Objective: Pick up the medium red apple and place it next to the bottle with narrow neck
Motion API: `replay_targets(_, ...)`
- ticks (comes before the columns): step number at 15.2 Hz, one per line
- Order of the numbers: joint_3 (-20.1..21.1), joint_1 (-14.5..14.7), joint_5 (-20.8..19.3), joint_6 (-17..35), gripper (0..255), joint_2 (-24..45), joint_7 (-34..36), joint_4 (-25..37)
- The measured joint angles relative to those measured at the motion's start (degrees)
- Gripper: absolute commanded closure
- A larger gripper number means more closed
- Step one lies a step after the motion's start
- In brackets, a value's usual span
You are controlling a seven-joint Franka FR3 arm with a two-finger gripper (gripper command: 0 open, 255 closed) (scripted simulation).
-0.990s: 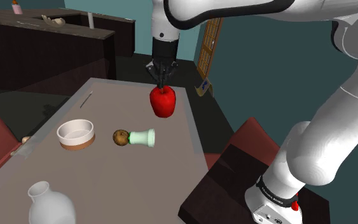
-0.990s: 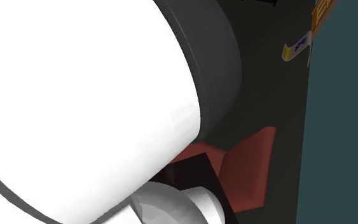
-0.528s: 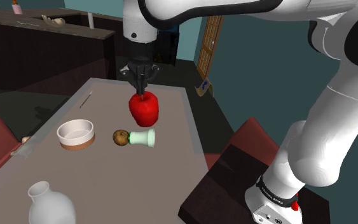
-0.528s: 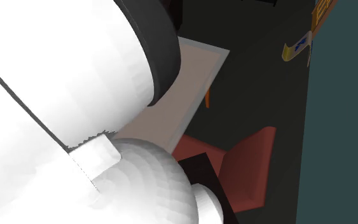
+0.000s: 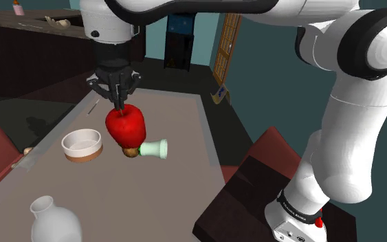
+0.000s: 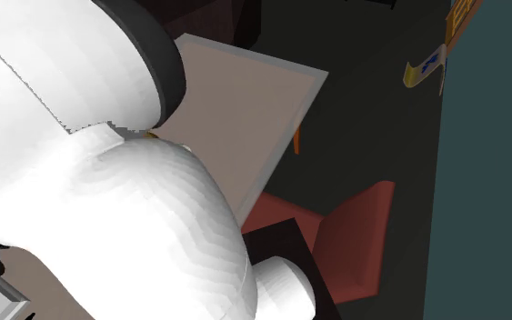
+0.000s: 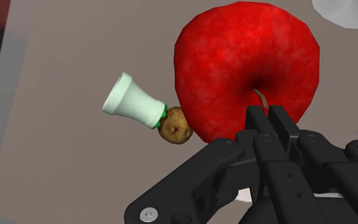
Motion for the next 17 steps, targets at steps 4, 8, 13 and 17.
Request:
replay_targets(4, 0.90, 3.59, -2.37, -1.48, 255, 5.87, 3.96, 6.52)
replay_targets(8, 0.86, 3.57, -2.53, 1.14, 255, 6.11, 4.49, 4.06)
replay_targets(13, 0.78, 3.14, -2.49, 5.18, 255, 5.71, 4.84, -0.39)
replay_targets(17, 0.64, 2.94, -2.71, 8.12, 255, 6.00, 5.10, -3.08)
